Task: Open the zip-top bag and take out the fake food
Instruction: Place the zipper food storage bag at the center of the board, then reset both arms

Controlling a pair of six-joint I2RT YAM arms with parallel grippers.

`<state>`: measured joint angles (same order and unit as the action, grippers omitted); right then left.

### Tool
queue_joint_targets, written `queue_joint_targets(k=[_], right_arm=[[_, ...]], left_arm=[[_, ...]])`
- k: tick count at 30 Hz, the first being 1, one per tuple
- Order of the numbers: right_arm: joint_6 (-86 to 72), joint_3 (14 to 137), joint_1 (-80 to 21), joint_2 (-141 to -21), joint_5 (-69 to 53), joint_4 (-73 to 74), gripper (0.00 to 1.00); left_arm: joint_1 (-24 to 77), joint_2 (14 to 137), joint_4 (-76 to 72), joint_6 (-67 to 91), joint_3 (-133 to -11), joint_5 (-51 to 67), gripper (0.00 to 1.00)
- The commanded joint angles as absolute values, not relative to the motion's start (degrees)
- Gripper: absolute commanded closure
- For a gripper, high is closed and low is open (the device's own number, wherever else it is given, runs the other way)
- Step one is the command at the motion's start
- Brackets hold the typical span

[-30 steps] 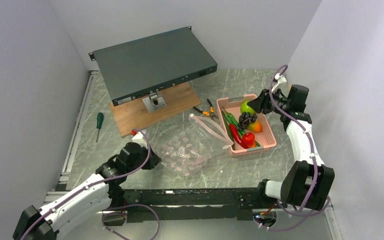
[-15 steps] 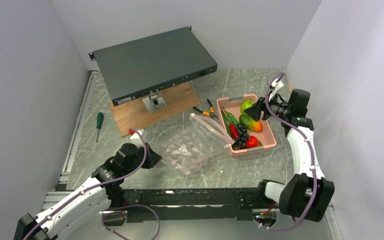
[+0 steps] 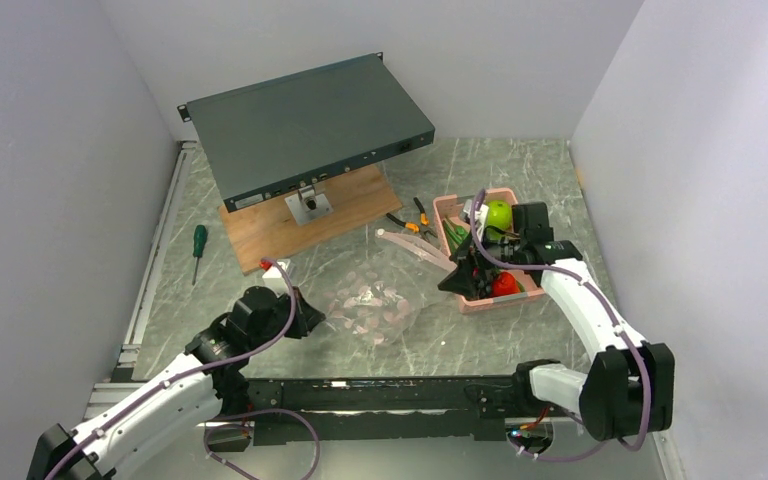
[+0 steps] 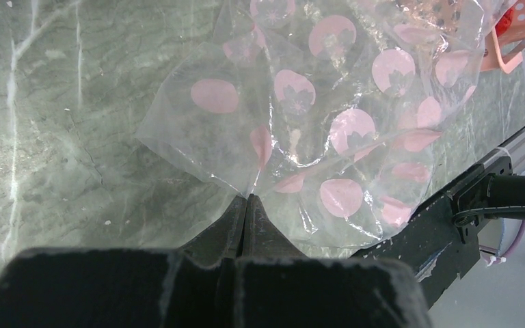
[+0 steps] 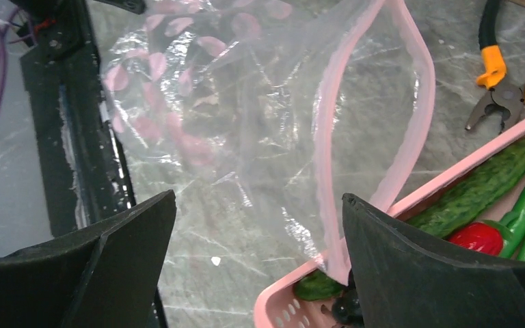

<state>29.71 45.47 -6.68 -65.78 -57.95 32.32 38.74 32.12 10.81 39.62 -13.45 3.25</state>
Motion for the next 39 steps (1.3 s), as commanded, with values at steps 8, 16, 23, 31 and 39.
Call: queue_joint_targets(k=[8, 16, 23, 31, 39], right_arm=[[28.63, 47.76, -7.98, -65.55, -53.07, 28.0, 0.06], [26.98, 47.09, -2.41, -62.38, -55.64, 27.8, 0.05], [23.21, 46.16, 3.31, -58.47, -53.97, 24.82, 0.05], [12.36, 45.29, 11.86, -51.03, -47.63, 18.41, 0.0], [6.35, 42.85, 15.14, -41.71, -35.18, 17.72, 0.0]], left_arm=[[38.49, 24.31, 24.87, 44.07, -18.7, -14.13, 1.0], [38.31, 24.99, 28.73, 43.4, -24.7, -22.03, 0.91], [38.31, 24.4, 34.52, 40.5, -29.22, -17.88, 0.17], [38.3, 14.08, 41.3, 34.42, -35.8, -8.75, 0.0], [38.3, 10.73, 40.39, 21.88, -43.31, -4.78, 0.0]])
